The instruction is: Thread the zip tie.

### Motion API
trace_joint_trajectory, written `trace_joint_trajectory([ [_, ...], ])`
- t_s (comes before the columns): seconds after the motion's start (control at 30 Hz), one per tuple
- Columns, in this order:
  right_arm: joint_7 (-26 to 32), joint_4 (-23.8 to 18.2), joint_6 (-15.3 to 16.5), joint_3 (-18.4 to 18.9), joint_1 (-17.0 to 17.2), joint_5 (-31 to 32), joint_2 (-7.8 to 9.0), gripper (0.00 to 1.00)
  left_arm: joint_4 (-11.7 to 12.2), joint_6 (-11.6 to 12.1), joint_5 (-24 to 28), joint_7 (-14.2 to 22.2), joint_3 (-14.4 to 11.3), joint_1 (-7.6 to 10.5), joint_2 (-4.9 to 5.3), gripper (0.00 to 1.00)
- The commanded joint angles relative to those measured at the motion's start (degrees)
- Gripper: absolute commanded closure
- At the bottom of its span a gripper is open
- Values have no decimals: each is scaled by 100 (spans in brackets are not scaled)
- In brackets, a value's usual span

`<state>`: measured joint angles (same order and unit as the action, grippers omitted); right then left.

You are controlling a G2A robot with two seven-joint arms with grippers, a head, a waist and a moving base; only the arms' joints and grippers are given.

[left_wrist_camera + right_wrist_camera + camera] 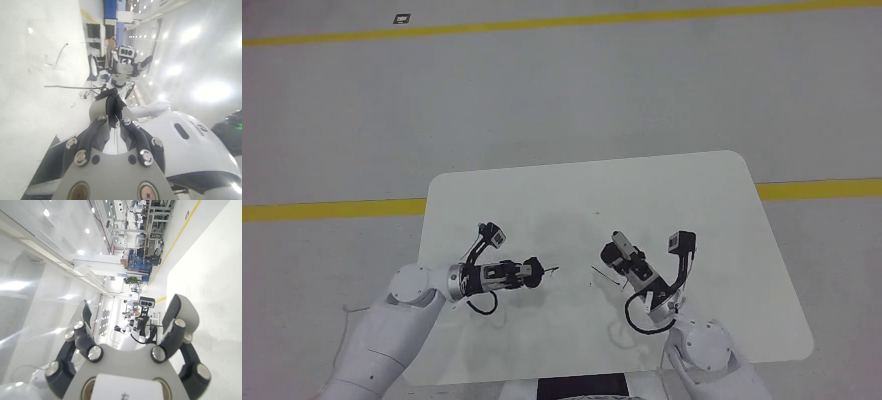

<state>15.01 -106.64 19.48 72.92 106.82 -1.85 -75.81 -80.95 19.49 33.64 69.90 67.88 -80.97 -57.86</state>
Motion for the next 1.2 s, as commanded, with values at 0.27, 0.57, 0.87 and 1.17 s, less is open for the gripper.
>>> trace_joint_trajectory([
  [0.27, -15, 9, 0, -3, 1, -17, -1, 0, -109, -1, 152, -102, 108, -114, 0, 100],
  [0.57, -304, -320, 0, 266, -67, 1647, 107, 0, -782, -1, -311, -542, 675, -187, 35, 100],
  [0.87, -626, -449, 0, 482, 6, 2318, 259, 0, -1436, -1, -686, -718, 1297, -456, -21, 100],
  [1.17, -714, -409, 0, 557, 46, 2046, 321, 0, -1759, -1, -575, -569, 1585, -572, -98, 100],
])
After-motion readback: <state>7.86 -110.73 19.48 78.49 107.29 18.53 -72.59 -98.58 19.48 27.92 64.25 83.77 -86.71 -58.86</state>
